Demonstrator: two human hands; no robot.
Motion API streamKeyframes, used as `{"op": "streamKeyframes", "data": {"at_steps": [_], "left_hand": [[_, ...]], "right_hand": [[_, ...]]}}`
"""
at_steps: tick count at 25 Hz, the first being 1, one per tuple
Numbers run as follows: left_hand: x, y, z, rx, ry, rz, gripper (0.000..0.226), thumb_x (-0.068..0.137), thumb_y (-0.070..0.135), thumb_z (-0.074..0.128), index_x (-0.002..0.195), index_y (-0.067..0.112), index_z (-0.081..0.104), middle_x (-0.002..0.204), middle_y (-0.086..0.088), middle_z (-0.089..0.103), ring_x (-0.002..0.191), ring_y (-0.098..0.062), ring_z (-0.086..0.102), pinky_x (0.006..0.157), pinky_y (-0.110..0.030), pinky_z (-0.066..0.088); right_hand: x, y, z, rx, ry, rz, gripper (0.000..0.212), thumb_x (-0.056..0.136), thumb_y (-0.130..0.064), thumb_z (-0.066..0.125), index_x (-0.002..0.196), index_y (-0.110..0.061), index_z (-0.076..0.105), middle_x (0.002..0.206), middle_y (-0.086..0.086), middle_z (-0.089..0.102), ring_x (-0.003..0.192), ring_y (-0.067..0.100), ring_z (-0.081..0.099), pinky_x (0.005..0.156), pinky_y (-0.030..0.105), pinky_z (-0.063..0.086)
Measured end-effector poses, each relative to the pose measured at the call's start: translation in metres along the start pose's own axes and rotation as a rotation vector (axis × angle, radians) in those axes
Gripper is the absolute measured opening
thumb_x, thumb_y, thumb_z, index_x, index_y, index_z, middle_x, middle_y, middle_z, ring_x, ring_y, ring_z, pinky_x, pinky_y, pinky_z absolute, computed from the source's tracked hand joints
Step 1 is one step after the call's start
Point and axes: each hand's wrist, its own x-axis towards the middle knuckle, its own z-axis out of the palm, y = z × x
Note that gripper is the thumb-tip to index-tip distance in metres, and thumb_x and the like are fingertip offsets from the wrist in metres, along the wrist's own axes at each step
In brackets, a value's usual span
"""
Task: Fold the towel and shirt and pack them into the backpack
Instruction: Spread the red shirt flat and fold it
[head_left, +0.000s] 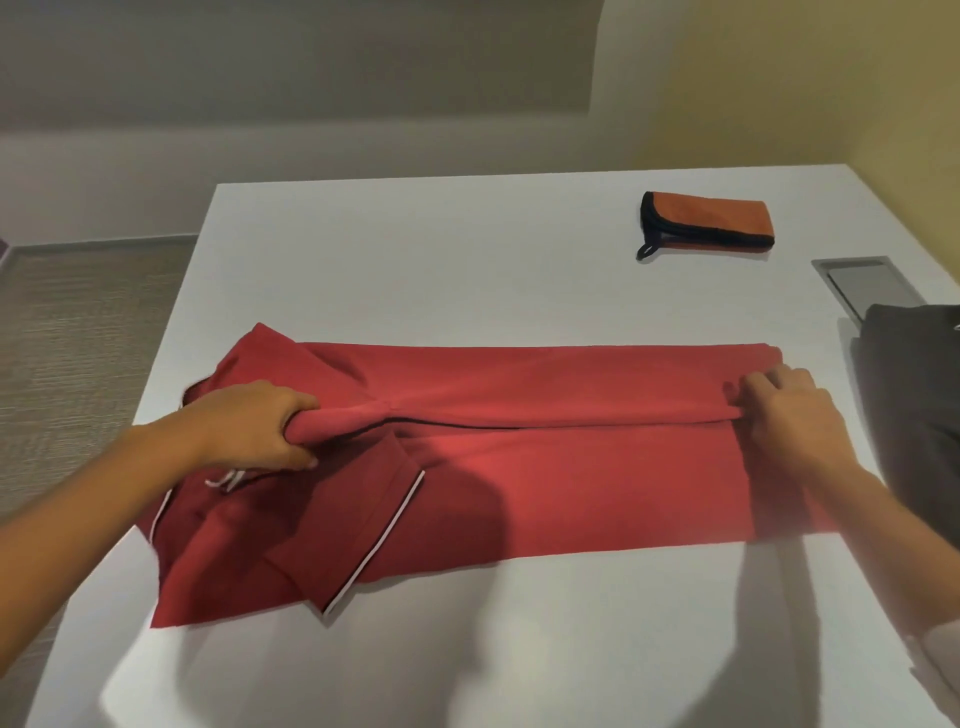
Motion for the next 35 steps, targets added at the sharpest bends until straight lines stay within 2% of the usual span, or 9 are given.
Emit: {"op": "streamKeyframes", "data": {"at_steps": [3, 5, 9, 15, 20, 24, 29, 33, 35], "left_hand": [[-0.009, 0.003, -0.010, -0.403, -0.196, -0.175, 0.074, 0.077, 0.081, 0.049, 0.055, 0.011, 0.056, 0.049, -0.004, 0.055, 0.044, -0.017, 0.052, 0.060, -0.027, 0.045], [-0.005, -0.002, -0.017, -0.477, -0.095, -0.272, 0.079, 0.086, 0.073, 0.041, 0.057, 0.003, 0.065, 0.051, -0.010, 0.062, 0.046, -0.020, 0.057, 0.062, -0.028, 0.047], [0.024, -0.023, -0.018, -0.328, 0.514, -0.527, 0.044, 0.096, 0.050, 0.045, 0.096, 0.012, 0.069, 0.098, -0.016, 0.069, 0.095, -0.038, 0.061, 0.081, -0.042, 0.048], [0.063, -0.044, -0.006, -0.587, 0.502, -0.856, 0.071, 0.093, 0.063, 0.041, 0.117, 0.000, 0.059, 0.125, -0.025, 0.058, 0.117, -0.044, 0.051, 0.091, -0.047, 0.042], [0.080, -0.035, -0.007, -0.527, 0.476, -0.891, 0.034, 0.087, 0.042, 0.057, 0.098, 0.010, 0.062, 0.098, -0.014, 0.063, 0.103, -0.037, 0.053, 0.099, -0.044, 0.030], [0.074, -0.047, 0.005, -0.951, 0.717, -0.808, 0.010, 0.081, 0.016, 0.055, 0.083, 0.012, 0.065, 0.076, -0.003, 0.059, 0.081, -0.026, 0.054, 0.073, -0.032, 0.042], [0.057, -0.058, 0.024, -1.410, 0.905, -0.506, 0.025, 0.093, -0.001, 0.046, 0.100, 0.023, 0.049, 0.100, -0.003, 0.059, 0.071, -0.004, 0.054, 0.063, -0.016, 0.042], [0.058, -0.063, 0.052, -0.946, 0.697, -0.415, 0.043, 0.096, 0.026, 0.050, 0.137, 0.032, 0.036, 0.142, -0.002, 0.050, 0.123, -0.023, 0.053, 0.109, -0.043, 0.036], [0.061, -0.056, 0.052, -0.715, 0.732, -0.470, 0.048, 0.097, 0.017, 0.047, 0.143, 0.024, 0.036, 0.147, -0.002, 0.045, 0.130, -0.028, 0.046, 0.111, -0.046, 0.026]], "right_hand": [[0.000, -0.005, -0.002, -0.057, 0.003, 0.093, 0.016, 0.078, -0.004, 0.067, 0.091, -0.010, 0.061, 0.091, 0.014, 0.057, 0.084, 0.035, 0.050, 0.069, 0.038, 0.034], [0.007, -0.014, -0.008, -0.008, 0.066, 0.189, 0.015, 0.078, -0.003, 0.066, 0.092, -0.007, 0.061, 0.093, 0.019, 0.059, 0.086, 0.038, 0.052, 0.073, 0.043, 0.038], [0.038, -0.054, -0.016, 0.067, 0.068, 0.127, 0.023, 0.079, -0.003, 0.059, 0.101, -0.006, 0.064, 0.103, 0.021, 0.060, 0.097, 0.040, 0.050, 0.082, 0.049, 0.039], [0.074, -0.163, -0.012, 0.291, 0.033, -0.083, 0.024, 0.093, -0.017, 0.049, 0.108, -0.011, 0.066, 0.115, 0.013, 0.061, 0.109, 0.035, 0.049, 0.088, 0.046, 0.037], [0.073, -0.289, -0.022, 0.442, -0.096, -0.299, 0.037, 0.098, -0.041, 0.042, 0.116, -0.017, 0.063, 0.119, 0.009, 0.059, 0.115, 0.029, 0.047, 0.094, 0.045, 0.036], [0.071, -0.369, -0.013, 0.320, -0.238, -0.427, 0.041, 0.099, -0.044, 0.042, 0.123, -0.013, 0.053, 0.123, 0.011, 0.054, 0.117, 0.030, 0.044, 0.096, 0.047, 0.033], [0.077, -0.381, 0.000, 0.433, 0.080, -0.306, 0.025, 0.097, -0.034, 0.049, 0.109, -0.014, 0.056, 0.107, 0.009, 0.059, 0.101, 0.030, 0.049, 0.083, 0.043, 0.036], [0.070, -0.377, 0.012, 0.383, 0.101, -0.331, 0.024, 0.098, -0.035, 0.047, 0.111, -0.018, 0.059, 0.109, 0.006, 0.058, 0.101, 0.027, 0.049, 0.085, 0.041, 0.034], [0.062, -0.372, 0.009, 0.449, 0.136, -0.314, 0.024, 0.098, -0.033, 0.047, 0.114, -0.021, 0.061, 0.116, 0.002, 0.059, 0.107, 0.025, 0.050, 0.089, 0.040, 0.034]]}}
